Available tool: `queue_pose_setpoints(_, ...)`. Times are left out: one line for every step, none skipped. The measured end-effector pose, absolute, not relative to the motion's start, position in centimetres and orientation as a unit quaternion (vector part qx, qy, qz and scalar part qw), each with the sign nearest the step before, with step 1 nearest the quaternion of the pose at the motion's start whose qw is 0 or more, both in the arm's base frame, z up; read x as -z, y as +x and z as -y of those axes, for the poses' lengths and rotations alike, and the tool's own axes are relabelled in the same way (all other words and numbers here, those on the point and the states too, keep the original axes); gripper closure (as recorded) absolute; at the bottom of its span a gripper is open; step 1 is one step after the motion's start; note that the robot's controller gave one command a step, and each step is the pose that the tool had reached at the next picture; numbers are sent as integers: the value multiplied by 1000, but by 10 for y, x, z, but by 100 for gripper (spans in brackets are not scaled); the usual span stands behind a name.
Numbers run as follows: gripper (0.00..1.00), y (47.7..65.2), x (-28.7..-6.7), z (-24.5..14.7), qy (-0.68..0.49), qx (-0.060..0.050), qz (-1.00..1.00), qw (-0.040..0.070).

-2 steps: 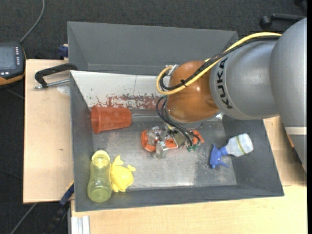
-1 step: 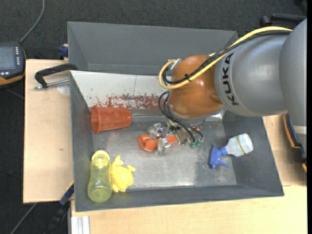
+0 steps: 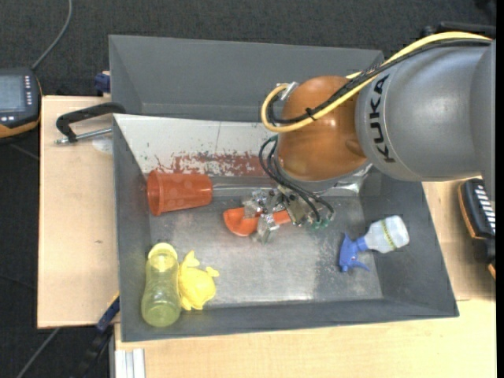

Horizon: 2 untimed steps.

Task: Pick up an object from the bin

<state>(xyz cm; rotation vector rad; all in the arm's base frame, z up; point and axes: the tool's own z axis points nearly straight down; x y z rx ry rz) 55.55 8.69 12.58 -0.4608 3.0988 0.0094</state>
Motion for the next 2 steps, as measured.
queue_pose_setpoints(100,556,-138,-87,-147,-3,-989,6)
queue_pose_setpoints(100,556,-148,-88,-147,-3,-989,6)
